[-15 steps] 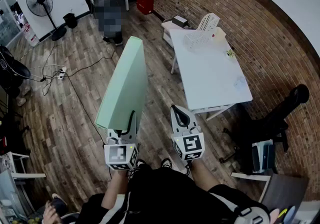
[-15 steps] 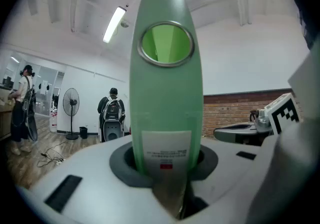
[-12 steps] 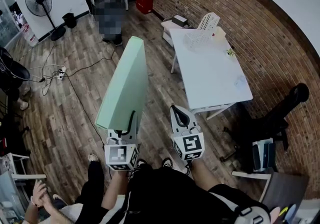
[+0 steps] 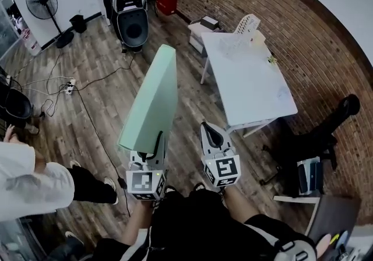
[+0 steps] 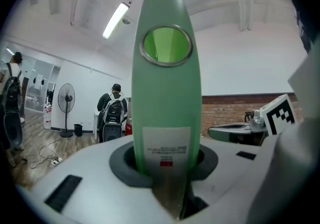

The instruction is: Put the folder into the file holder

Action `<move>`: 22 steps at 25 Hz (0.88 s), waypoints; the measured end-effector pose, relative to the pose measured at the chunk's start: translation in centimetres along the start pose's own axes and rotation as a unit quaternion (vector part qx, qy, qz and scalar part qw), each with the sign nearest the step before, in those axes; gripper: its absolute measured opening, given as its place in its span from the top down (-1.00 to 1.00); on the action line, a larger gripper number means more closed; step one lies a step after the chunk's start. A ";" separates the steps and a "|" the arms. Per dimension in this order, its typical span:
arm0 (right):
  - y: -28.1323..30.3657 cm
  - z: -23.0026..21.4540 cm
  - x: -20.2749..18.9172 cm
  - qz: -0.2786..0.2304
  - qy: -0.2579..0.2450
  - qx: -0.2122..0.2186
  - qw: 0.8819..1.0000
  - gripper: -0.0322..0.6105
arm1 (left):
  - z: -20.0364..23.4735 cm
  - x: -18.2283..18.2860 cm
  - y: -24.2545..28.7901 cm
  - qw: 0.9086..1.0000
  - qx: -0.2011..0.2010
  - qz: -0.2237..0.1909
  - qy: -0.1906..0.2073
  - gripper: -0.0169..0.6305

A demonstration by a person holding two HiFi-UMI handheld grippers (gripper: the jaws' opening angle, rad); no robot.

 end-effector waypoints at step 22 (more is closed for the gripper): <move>16.0 -7.6 0.1 0.008 -0.002 0.032 0.999 0.87 | 7.4 1.9 15.3 1.000 0.024 -0.014 -0.002 0.57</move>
Point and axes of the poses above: the fingertips, and each gripper's own axes: y forward along the fingers, z to its left, x out of its top, the point moved 1 cm from there along -y, backward along the fingers, and after that the axes turned 4 degrees about -y, right-handed, at the moved point
